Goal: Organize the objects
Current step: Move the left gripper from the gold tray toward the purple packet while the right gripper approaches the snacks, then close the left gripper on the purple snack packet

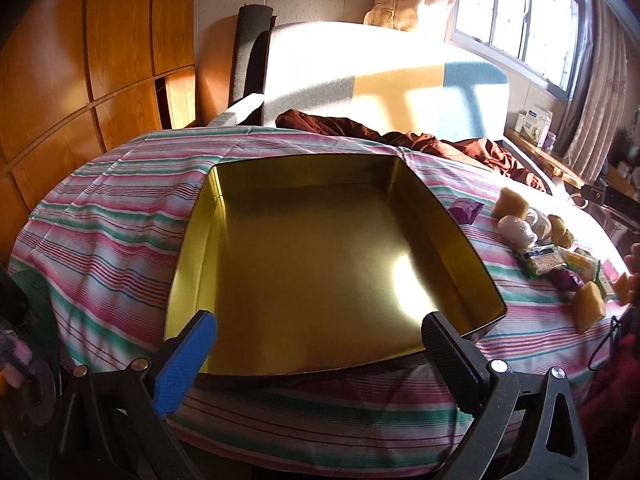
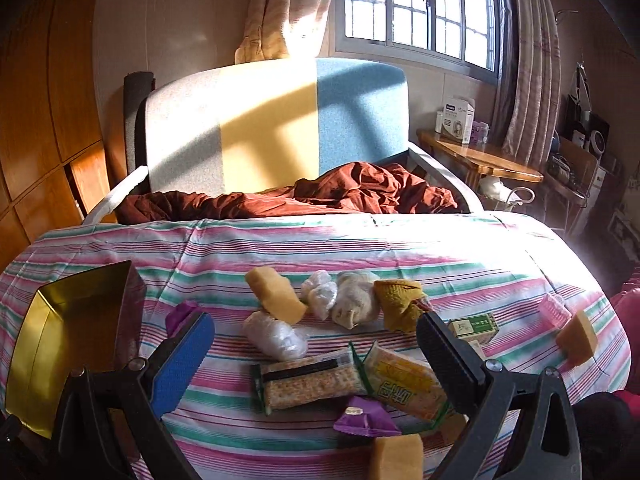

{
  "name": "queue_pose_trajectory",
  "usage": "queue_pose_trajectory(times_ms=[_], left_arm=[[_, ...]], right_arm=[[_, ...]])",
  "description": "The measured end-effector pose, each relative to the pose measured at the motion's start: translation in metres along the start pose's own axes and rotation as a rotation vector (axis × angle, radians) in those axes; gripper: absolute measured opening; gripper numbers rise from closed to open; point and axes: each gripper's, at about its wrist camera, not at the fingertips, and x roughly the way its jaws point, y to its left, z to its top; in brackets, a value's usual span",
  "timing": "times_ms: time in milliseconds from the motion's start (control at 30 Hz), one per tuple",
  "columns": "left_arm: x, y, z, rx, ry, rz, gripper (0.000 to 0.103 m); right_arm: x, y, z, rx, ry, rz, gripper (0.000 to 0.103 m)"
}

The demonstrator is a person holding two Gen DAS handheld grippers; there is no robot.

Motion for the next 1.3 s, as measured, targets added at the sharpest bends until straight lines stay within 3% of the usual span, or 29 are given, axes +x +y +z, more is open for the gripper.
queue_pose_trajectory(times_ms=[133,267,433,600,900,1100,1300], left_arm=[[0.004,-0.024,0.017,0.048,-0.005,-0.083,0.103],[0.009,-0.058,0.039,0.138,-0.027,-0.143,0.103],[0.028,-0.102,0.067,0.219,-0.010,-0.211,0.103],[0.062,-0.142,0.091,0.263,0.074,-0.279,0.103],[0.142,-0.186,0.130,0.154,0.277,-0.342,0.103],[0.202,-0.195,0.140,-0.006,0.438,-0.328,0.103],[0.230,-0.201,0.143,-0.058,0.499,-0.302,0.103]], right_arm=[[0.019,-0.040,-0.001,0.071,0.001,-0.053,0.103],[0.037,-0.064,-0.007,0.198,0.061,-0.028,0.103],[0.036,-0.080,-0.010,0.300,0.075,0.015,0.103],[0.034,-0.088,-0.010,0.343,0.067,0.040,0.103],[0.029,-0.085,-0.007,0.330,0.046,0.088,0.103],[0.027,-0.095,-0.007,0.383,0.039,0.117,0.103],[0.026,-0.104,-0.008,0.430,0.039,0.144,0.103]])
